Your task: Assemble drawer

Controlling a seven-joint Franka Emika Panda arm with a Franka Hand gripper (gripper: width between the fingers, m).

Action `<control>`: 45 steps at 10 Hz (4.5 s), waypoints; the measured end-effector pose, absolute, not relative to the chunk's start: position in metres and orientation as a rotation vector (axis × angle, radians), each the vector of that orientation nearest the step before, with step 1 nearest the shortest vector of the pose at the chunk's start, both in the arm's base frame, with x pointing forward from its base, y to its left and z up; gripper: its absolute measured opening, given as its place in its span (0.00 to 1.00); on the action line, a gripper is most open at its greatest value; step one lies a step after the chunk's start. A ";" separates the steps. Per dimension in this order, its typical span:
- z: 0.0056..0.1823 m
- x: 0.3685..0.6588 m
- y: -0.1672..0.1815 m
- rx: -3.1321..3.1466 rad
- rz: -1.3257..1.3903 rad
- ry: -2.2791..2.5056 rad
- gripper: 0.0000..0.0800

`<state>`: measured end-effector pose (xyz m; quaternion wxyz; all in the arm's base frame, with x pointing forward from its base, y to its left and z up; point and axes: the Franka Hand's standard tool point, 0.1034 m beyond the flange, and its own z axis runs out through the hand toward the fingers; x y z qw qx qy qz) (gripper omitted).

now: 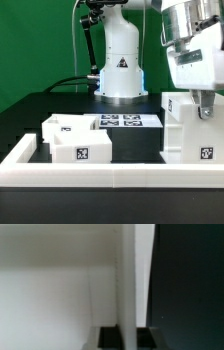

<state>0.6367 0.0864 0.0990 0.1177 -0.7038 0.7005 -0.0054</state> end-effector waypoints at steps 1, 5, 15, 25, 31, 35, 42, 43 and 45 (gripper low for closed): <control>0.099 0.639 0.086 -1.994 -0.009 2.113 0.06; 0.099 0.649 0.086 -2.025 -0.011 2.088 0.06; 0.140 0.645 0.085 -2.376 -0.069 1.648 0.81; 0.135 0.639 0.060 -2.974 -0.137 0.327 0.81; 0.113 0.598 -0.045 -3.041 -0.164 -0.246 0.81; 0.110 0.594 -0.041 -3.035 -0.092 -0.233 0.81; 0.053 0.553 -0.068 -3.079 0.002 -0.335 0.81; 0.046 0.549 -0.072 -3.079 0.016 -0.330 0.81; 0.045 0.549 -0.072 -3.079 0.019 -0.330 0.81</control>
Offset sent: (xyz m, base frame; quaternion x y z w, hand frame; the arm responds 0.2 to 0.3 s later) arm 0.0266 0.0015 -0.0160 -0.0184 0.0310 -0.0262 0.9990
